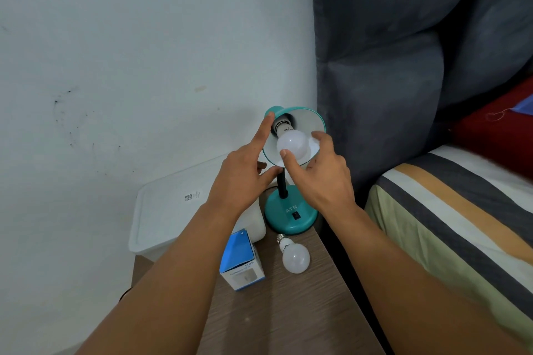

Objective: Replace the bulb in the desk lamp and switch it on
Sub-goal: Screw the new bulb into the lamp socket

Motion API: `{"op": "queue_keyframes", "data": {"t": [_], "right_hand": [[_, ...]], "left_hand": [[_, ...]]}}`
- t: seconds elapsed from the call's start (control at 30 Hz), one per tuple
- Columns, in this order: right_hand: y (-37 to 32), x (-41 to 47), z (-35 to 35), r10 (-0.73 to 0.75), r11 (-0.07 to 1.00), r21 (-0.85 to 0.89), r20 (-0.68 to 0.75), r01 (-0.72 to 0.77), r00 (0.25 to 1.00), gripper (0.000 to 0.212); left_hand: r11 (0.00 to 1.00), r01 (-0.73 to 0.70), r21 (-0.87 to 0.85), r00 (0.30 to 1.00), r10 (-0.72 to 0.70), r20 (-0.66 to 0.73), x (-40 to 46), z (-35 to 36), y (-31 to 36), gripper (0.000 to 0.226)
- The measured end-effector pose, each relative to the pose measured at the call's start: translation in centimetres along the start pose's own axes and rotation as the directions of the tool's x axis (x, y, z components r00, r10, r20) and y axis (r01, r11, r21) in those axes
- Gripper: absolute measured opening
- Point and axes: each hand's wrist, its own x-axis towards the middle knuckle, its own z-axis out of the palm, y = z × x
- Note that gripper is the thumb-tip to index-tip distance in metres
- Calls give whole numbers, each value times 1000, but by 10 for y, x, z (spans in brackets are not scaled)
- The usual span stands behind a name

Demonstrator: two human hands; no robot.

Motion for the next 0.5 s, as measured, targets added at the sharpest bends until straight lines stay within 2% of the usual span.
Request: {"op": "queue_keyframes", "data": {"t": [0.07, 0.13, 0.23, 0.37, 0.43, 0.5], "right_hand": [[0, 0, 0, -41, 999, -11, 4, 41, 999, 78], [-1, 1, 0, -71, 997, -30, 21, 72, 997, 70], [-2, 3, 0, -31, 999, -12, 26, 31, 999, 59], [0, 1, 2, 36, 996, 81, 28, -38, 999, 71], [2, 0, 1, -4, 996, 90, 17, 3, 1000, 80], [2, -1, 1, -64, 997, 41, 16, 63, 998, 75]], "left_hand": [[1000, 0, -6, 1000, 0, -1, 0, 0, -1, 95], [1000, -12, 0, 1000, 12, -3, 0, 1, -1, 95], [1000, 1, 5, 1000, -1, 0, 0, 1, -1, 97], [1000, 16, 7, 1000, -16, 2, 0, 0, 1, 97], [1000, 24, -3, 1000, -24, 5, 0, 0, 2, 95], [1000, 24, -14, 1000, -24, 7, 0, 0, 2, 93]]}}
